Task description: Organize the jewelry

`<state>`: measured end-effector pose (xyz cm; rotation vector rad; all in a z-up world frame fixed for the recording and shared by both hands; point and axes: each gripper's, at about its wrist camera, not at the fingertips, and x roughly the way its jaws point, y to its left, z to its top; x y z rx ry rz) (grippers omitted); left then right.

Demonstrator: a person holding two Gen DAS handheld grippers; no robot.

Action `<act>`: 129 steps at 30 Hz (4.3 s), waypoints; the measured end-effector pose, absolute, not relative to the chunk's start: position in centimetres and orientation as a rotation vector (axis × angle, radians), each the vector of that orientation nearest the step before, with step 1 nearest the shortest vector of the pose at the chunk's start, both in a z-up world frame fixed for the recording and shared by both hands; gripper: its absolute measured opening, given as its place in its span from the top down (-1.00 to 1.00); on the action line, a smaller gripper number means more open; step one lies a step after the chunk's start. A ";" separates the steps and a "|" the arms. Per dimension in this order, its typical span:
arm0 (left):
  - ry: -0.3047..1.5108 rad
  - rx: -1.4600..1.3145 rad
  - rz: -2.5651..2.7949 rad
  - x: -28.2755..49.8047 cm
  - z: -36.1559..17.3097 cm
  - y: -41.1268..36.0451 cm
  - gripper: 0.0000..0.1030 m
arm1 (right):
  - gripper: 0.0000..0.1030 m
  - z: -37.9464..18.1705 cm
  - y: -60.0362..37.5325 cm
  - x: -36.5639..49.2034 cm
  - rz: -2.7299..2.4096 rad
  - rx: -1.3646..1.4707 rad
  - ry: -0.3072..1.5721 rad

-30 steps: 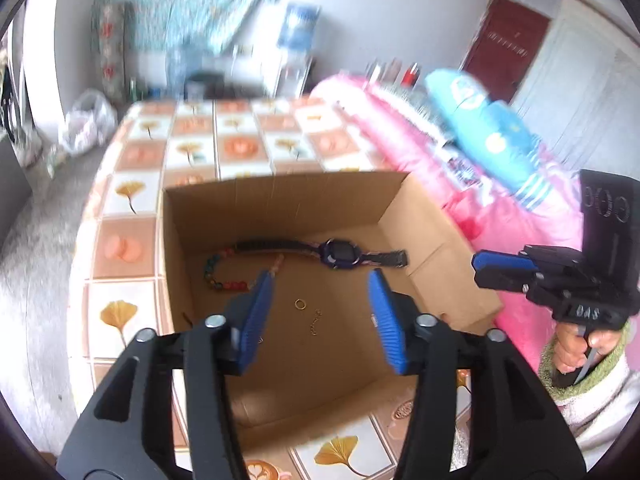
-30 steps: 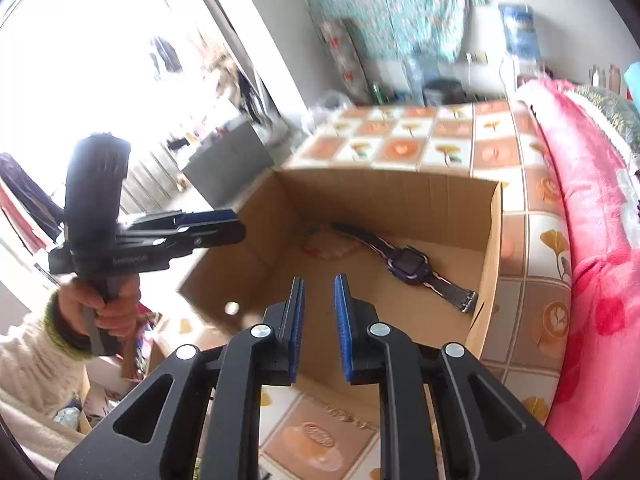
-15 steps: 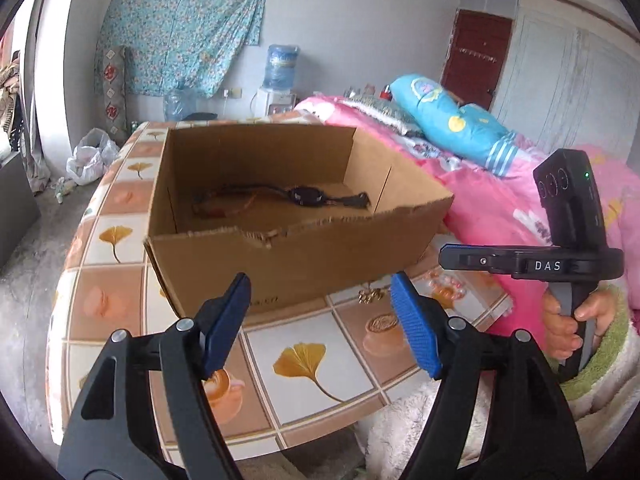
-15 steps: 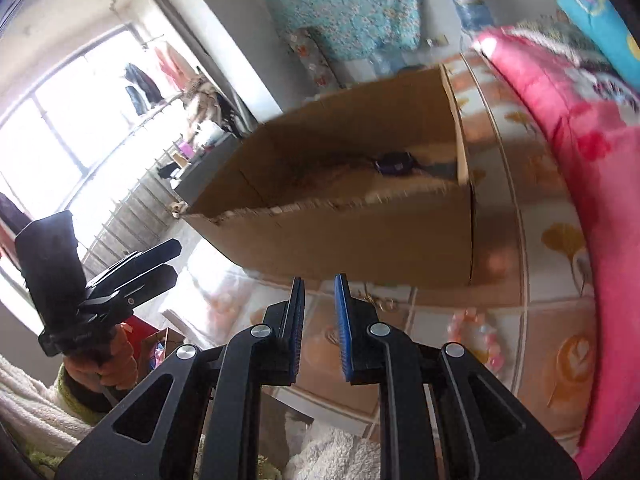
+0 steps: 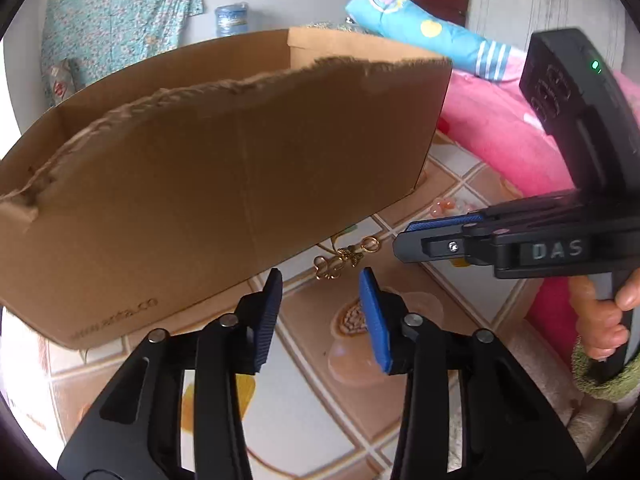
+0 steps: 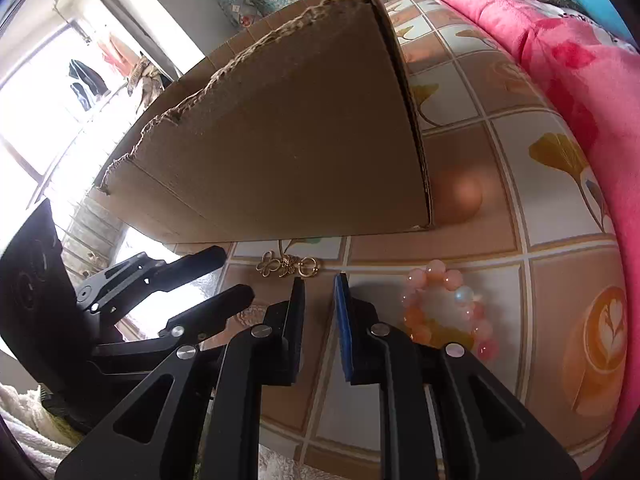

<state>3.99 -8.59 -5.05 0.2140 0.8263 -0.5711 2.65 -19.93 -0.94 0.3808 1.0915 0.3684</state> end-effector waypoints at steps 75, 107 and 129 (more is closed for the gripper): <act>0.803 0.216 -0.468 2.4 -5.5 -5.8 0.68 | 0.57 -0.2 -17.4 2.1 0.412 0.348 1.095; 0.835 0.056 -0.303 2.9 -5.1 -0.7 0.76 | 0.12 1.6 -10.4 1.4 0.545 0.023 0.969; 0.815 -0.047 -0.253 2.8 -5.3 1.3 0.23 | 0.77 0.1 -6.4 1.0 0.406 -0.047 1.005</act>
